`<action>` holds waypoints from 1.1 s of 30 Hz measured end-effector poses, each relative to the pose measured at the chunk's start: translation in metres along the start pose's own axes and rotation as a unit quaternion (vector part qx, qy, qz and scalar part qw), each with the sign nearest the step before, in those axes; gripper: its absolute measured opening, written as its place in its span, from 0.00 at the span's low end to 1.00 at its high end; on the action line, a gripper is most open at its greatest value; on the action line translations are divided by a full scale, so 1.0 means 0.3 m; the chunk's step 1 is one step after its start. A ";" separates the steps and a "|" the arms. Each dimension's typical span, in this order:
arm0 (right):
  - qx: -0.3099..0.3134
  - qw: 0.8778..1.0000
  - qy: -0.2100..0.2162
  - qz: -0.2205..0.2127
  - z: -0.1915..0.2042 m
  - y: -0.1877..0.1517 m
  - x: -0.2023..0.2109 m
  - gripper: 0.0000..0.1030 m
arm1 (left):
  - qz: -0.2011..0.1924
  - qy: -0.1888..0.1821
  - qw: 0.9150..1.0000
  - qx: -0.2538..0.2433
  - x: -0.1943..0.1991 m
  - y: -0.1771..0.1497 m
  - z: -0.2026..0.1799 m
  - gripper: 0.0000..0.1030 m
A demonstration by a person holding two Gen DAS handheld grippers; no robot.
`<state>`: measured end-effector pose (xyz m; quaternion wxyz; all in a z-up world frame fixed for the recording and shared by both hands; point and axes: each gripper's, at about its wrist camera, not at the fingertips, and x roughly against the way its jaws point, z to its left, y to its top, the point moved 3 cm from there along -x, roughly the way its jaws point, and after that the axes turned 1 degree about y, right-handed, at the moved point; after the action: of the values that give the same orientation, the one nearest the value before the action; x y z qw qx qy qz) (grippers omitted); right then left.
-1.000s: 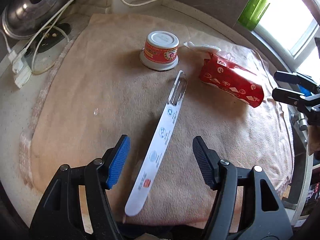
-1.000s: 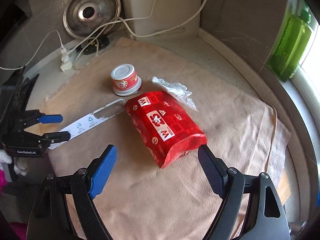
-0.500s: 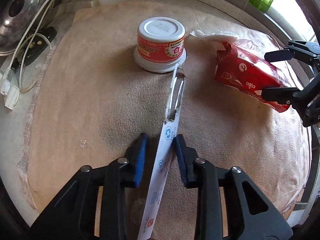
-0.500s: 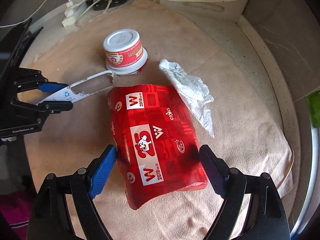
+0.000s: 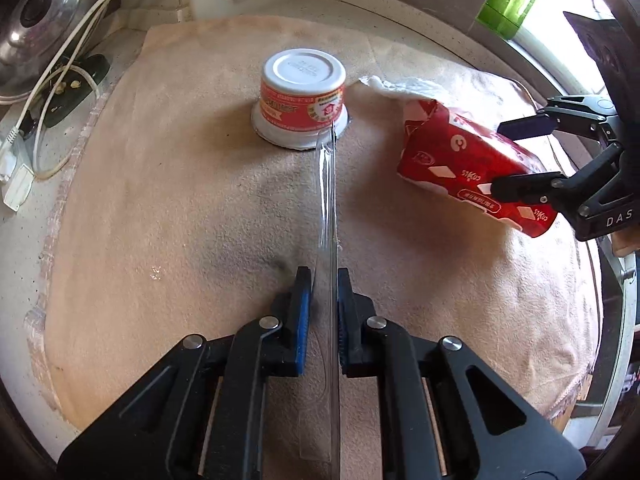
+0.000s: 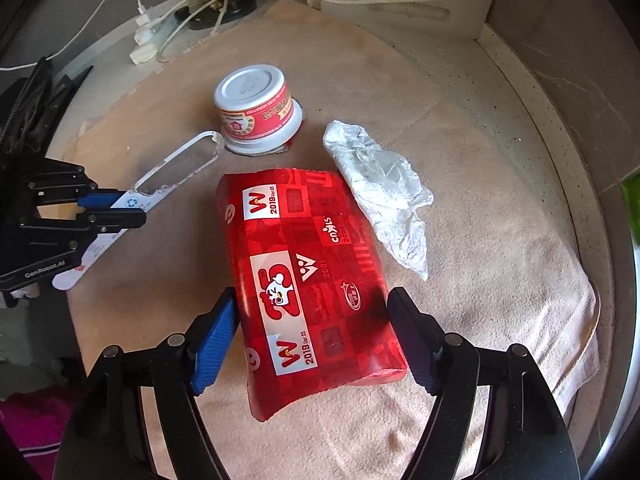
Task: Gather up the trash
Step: 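Grasp the white plastic strip with the left tool while the right tool grasps the red wrapper, then carry the strip in the left tool while the right tool carries the wrapper to the basket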
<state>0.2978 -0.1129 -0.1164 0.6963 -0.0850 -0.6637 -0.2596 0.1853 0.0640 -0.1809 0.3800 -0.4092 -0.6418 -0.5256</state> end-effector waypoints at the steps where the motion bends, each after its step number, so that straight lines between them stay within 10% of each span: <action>1: 0.002 1.000 -0.006 -0.001 0.007 -0.005 0.003 0.71 | -0.001 -0.003 1.000 0.000 0.003 -0.004 -0.003 0.09; 17: -0.061 0.992 0.030 -0.108 0.180 -0.156 0.266 0.70 | -0.042 -0.045 0.998 0.001 0.216 -0.138 0.031 0.09; 33: -0.145 0.973 0.074 -0.161 0.620 -0.458 0.356 0.70 | -0.021 -0.061 0.998 -0.019 0.386 -0.623 0.057 0.09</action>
<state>0.0672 -0.1701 -0.0246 0.6729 -0.0577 -0.5702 -0.4677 -0.0321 0.0743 -0.1454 0.3213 -0.4340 -0.6621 -0.5197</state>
